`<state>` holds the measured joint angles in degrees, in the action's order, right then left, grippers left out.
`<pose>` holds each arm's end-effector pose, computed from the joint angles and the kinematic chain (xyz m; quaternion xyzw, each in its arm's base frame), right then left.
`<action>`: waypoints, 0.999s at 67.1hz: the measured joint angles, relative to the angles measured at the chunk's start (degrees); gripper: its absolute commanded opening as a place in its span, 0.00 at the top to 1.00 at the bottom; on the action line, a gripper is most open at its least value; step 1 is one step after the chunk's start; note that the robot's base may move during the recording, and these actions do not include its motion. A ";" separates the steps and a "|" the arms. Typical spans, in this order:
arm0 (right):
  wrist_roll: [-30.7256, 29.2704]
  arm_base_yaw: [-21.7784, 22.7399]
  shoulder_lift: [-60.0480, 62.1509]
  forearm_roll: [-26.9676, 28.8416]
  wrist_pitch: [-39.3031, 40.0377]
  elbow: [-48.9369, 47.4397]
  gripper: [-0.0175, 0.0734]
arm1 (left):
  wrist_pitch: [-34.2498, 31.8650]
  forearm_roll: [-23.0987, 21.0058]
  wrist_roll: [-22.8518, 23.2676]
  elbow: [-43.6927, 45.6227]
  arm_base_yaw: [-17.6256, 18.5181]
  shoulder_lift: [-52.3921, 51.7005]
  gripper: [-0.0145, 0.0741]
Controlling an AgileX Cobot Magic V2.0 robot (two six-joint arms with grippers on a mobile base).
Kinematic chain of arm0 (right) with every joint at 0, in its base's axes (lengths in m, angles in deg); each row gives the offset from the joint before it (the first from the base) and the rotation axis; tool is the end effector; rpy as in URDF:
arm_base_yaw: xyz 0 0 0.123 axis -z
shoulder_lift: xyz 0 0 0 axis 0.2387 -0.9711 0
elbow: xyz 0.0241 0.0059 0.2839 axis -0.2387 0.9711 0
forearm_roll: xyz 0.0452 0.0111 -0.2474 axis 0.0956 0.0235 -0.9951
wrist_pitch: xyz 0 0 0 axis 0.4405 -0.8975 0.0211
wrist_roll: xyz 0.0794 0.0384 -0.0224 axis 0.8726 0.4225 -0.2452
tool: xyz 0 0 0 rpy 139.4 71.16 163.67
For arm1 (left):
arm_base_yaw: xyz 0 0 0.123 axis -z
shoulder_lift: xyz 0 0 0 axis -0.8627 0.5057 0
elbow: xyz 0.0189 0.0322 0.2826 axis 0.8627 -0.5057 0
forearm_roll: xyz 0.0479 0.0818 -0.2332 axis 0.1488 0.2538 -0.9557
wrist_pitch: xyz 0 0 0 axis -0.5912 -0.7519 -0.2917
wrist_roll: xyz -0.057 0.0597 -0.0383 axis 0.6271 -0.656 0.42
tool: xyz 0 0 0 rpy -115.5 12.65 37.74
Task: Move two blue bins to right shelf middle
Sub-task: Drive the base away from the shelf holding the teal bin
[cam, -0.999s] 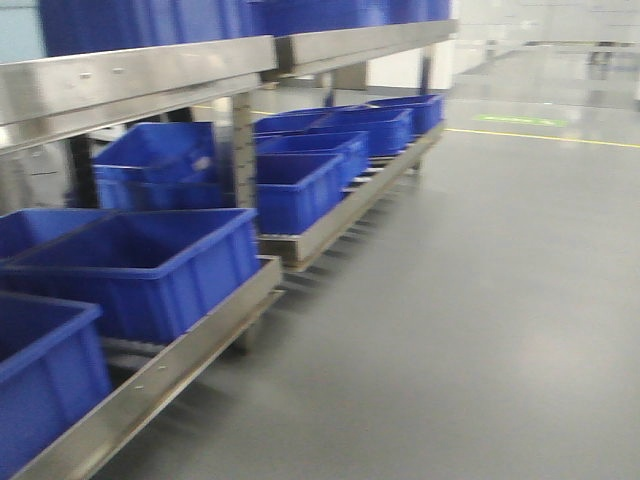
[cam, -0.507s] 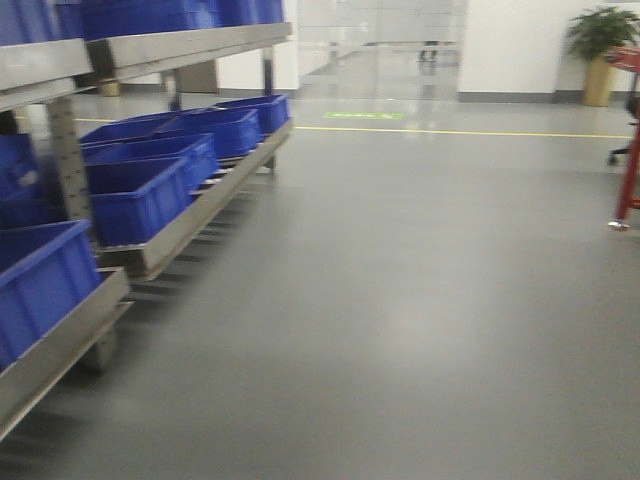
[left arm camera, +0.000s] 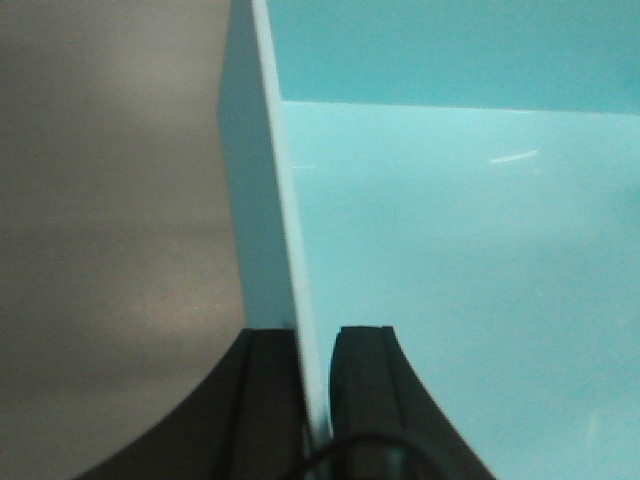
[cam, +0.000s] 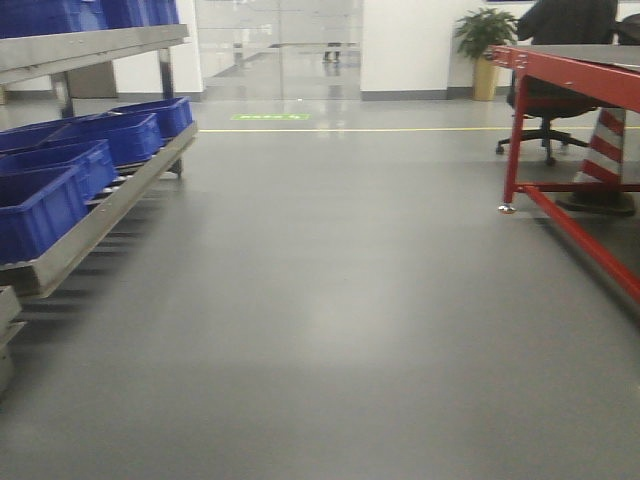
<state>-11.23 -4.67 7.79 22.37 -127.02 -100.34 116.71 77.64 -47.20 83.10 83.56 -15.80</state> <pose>0.2638 0.1020 0.4803 -0.1143 0.8678 0.1720 0.4519 0.2297 -0.1089 0.4908 0.1005 0.8551 -0.1890 0.4721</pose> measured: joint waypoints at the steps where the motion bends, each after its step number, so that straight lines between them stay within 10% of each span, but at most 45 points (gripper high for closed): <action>1: 0.00 0.00 0.00 0.00 0.00 0.00 0.97 | 0.00 0.00 0.00 0.00 0.00 0.00 0.96; 67: 0.00 0.00 0.00 0.00 -0.11 0.00 0.97 | 0.00 0.00 0.00 0.00 0.00 0.00 0.96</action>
<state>-11.23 -4.67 7.79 22.37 -127.13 -100.34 116.71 77.64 -47.20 83.10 83.56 -15.80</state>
